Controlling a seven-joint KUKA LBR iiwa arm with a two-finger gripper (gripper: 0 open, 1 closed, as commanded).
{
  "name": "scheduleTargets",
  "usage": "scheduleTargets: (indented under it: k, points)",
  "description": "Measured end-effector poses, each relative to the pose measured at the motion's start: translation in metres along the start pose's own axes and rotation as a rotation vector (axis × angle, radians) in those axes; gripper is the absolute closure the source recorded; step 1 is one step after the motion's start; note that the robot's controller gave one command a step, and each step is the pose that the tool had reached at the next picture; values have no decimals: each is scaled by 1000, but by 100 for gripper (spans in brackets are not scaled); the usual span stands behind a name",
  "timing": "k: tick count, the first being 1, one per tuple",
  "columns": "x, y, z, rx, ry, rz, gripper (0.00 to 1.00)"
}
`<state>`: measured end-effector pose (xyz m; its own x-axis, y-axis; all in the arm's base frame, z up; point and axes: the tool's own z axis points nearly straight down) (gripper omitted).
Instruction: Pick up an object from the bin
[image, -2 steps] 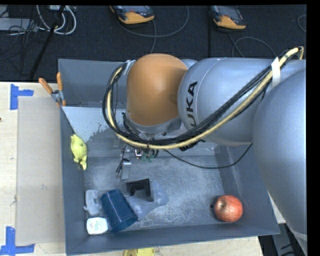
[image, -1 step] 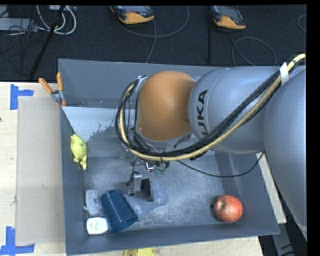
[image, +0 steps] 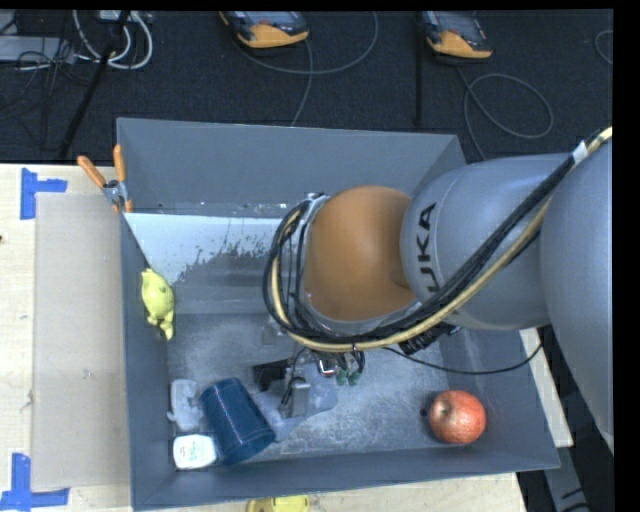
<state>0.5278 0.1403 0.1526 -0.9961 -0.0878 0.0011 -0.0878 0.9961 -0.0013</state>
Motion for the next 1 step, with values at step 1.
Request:
scheduleTargets:
  k: [1]
  points:
    - [-5, 9, 30, -1, 0, 146, 0]
